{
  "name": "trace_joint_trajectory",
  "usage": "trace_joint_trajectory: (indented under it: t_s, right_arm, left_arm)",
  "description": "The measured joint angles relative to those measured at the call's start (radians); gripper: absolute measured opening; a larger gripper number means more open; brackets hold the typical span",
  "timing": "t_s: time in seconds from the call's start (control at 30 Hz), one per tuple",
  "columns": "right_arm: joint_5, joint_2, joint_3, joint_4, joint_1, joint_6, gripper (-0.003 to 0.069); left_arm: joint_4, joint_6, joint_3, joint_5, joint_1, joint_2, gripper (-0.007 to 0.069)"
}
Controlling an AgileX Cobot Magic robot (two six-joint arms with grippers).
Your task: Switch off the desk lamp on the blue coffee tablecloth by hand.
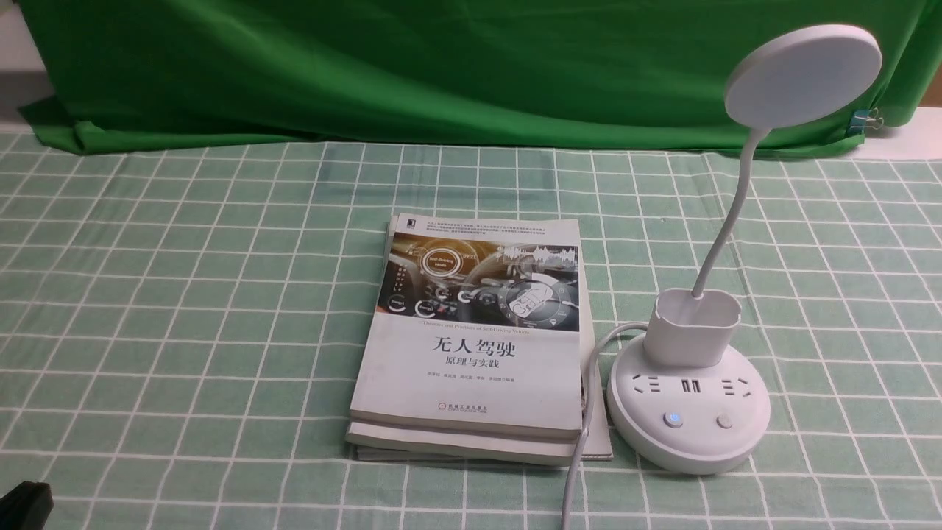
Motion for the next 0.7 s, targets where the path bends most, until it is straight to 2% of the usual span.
trace_joint_trajectory:
  t_s: [0.7]
  right_arm:
    - [0.001, 0.000, 0.000, 0.000, 0.000, 0.000, 0.0233]
  left_arm:
    - [0.000, 0.000, 0.000, 0.000, 0.000, 0.000, 0.0000]
